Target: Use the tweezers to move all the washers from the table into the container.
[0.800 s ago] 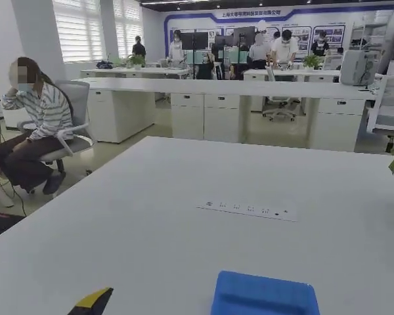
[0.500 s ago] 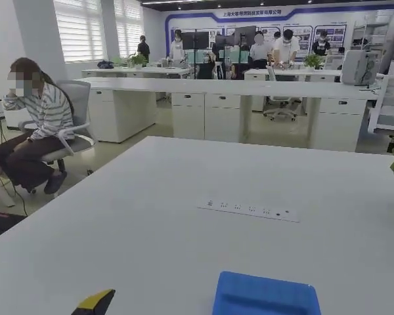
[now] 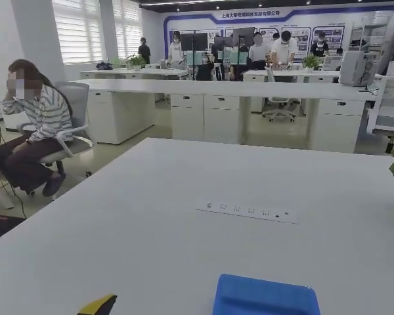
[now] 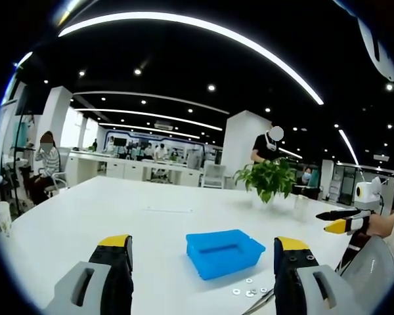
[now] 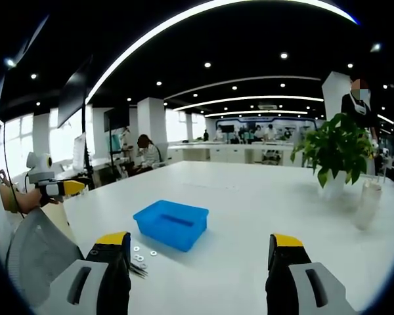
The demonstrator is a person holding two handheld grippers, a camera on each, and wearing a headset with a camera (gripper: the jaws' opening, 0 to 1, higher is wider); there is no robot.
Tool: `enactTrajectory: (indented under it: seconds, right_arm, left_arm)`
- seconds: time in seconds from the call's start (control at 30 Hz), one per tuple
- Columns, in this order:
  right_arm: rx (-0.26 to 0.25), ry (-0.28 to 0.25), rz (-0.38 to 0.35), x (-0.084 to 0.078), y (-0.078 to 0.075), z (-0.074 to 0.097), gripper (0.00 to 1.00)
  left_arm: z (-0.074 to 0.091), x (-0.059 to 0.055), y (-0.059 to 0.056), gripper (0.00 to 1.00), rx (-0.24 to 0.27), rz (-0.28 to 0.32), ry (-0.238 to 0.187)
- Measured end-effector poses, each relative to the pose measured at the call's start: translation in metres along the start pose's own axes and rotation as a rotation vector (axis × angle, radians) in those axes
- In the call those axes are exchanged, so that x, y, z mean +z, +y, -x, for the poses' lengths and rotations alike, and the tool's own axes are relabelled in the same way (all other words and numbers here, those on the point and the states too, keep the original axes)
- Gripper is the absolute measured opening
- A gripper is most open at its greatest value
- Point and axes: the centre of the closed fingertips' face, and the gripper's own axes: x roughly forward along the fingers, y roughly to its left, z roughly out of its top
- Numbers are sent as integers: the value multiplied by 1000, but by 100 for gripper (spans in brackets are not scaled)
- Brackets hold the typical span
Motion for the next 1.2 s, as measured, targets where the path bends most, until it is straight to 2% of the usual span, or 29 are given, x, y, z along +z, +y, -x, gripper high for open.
enactTrajectory:
  seconds: [0.97, 1.2]
  right_arm:
    - [2, 11, 12, -3, 0, 0, 85]
    - [-14, 5, 7, -1, -3, 1, 85]
  left_arm:
    - [1, 1, 2, 90, 18, 4, -7]
    - [0, -1, 0, 90, 4, 5, 8]
